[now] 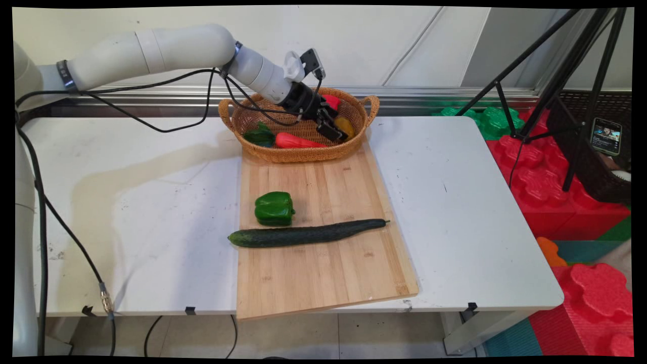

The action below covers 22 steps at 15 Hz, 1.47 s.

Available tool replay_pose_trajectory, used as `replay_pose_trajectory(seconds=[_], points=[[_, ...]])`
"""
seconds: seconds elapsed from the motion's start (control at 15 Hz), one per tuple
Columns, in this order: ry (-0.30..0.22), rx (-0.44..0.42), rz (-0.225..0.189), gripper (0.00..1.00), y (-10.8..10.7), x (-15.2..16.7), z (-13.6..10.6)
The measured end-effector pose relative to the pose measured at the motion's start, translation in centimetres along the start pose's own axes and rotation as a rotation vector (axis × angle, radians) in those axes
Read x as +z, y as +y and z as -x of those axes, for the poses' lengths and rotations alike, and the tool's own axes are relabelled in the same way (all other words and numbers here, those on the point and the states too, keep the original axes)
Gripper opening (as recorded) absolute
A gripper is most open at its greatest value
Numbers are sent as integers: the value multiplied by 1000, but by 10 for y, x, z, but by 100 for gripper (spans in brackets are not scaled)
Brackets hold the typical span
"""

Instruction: Pick up the potato from the vegetable basket

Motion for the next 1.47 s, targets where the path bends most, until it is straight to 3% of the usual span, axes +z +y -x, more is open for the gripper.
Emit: replay_pose_trajectory(seconds=[0.93,1.47], points=[[-46,369,-24,100,7,12,-12],[-75,507,-30,100,7,25,-18]])
